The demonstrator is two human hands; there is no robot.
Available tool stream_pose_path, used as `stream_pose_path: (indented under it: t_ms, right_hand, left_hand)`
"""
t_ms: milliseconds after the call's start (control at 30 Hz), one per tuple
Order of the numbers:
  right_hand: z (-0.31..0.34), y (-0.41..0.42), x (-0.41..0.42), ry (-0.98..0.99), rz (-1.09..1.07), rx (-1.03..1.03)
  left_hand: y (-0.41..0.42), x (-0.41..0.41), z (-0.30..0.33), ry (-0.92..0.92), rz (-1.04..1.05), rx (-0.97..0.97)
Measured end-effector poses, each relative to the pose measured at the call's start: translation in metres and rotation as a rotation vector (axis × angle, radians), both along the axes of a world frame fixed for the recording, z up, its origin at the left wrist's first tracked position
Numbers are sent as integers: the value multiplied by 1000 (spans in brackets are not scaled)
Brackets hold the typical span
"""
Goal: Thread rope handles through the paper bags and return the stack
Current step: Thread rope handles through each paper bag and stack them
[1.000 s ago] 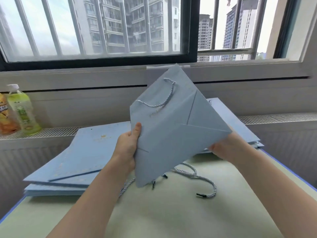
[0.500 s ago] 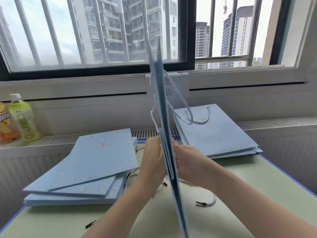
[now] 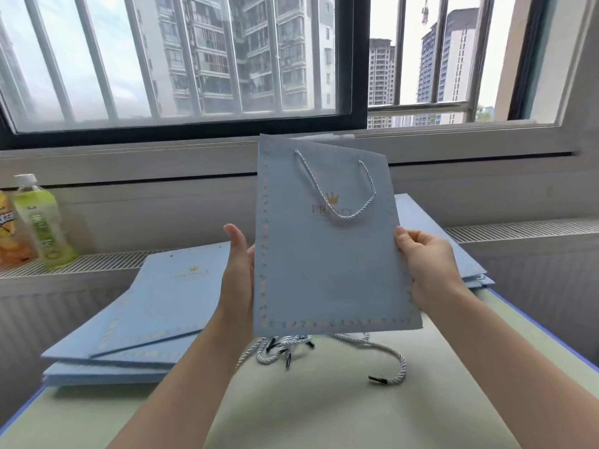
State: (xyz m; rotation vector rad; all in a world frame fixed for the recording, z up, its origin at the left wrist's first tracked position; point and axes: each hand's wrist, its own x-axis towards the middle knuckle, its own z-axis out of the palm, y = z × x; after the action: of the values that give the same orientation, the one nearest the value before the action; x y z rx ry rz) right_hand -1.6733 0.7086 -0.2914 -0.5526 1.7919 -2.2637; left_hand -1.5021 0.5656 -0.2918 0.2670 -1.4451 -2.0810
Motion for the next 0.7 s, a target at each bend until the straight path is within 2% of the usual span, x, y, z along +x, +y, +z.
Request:
stream_pose_path:
  t_ms: [67, 167, 267, 333, 467, 533, 600, 633, 700]
  right_hand:
    - [1, 2, -3, -5, -40, -17]
    - [7, 6, -8, -87, 48, -38]
    - [13, 12, -8, -280, 381, 15]
    - [13, 13, -3, -360, 612, -58]
    - [6, 5, 19, -310, 871, -222]
    - [-1, -5, 32, -255, 893, -149]
    - [-6, -15, 40, -250, 808, -104]
    - [-8, -18, 42, -259, 741, -119]
    - [-8, -21, 37, -279, 572, -165]
  left_hand:
    - [7, 2, 5, -47, -34, -86]
    - [9, 1, 3, -123, 90, -199]
    - [6, 0, 0, -121, 233, -173]
    - [5, -1, 1, -70, 290, -90]
    - [0, -8, 2, 22, 373, 30]
    - [1, -13, -1, 11, 345, -22]
    - [2, -16, -8, -57, 333, -119]
    - [1, -16, -11, -125, 366, -201]
    - [-3, -13, -16, -330, 459, -484]
